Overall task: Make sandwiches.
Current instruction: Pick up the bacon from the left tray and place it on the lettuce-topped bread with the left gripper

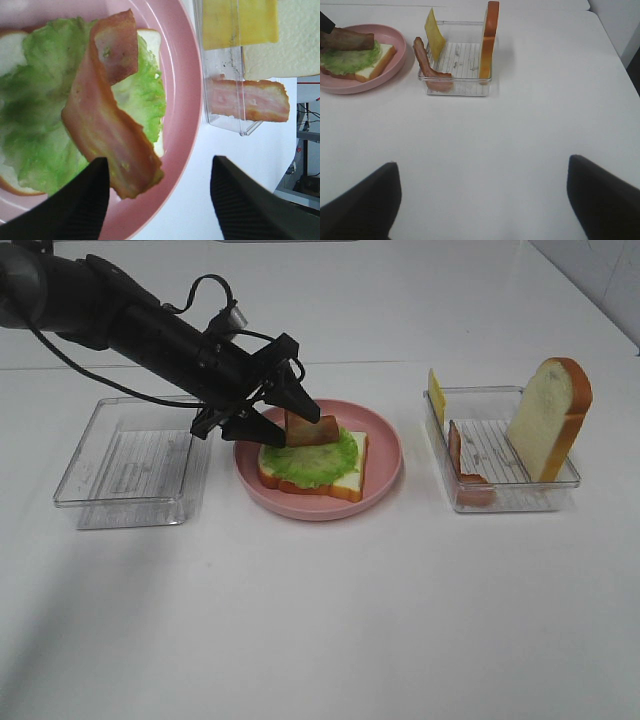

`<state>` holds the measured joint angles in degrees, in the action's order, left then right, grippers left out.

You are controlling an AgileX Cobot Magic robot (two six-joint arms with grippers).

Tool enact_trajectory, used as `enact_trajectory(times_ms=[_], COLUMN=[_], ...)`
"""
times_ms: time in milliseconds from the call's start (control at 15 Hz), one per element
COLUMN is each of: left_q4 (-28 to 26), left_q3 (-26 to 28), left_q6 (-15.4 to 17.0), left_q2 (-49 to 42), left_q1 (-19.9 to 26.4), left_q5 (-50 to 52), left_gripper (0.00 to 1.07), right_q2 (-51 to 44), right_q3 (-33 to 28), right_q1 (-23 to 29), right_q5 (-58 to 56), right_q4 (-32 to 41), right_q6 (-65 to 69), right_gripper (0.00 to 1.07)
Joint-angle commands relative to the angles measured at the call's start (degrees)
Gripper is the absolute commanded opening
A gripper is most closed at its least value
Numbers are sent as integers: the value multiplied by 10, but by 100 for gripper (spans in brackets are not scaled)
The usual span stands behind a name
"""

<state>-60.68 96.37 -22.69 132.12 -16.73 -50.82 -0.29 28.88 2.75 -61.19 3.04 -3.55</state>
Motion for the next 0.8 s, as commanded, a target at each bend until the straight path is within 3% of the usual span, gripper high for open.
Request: enact_trajectory(times_ms=[67,400,533,800], left_q4=[-6,30,85,166], left_q3=[2,21,58,132], left_q6=[15,52,91,125], left_q2=[-6,-33,-36,-58], left_q1=[5,13,13,13], left_q5=[-2,16,2,-13], left_gripper=[58,61,61,61], right_q2=[-8,-8,-8,-8], right_q3=[-1,-1,-1,-1], right_q1=[-4,-4,-4,-4], right_q5=[5,5,5,5], right_q4=[0,0,0,0], right_q6=[-7,-7,-7,-7], right_gripper=[85,85,85,85])
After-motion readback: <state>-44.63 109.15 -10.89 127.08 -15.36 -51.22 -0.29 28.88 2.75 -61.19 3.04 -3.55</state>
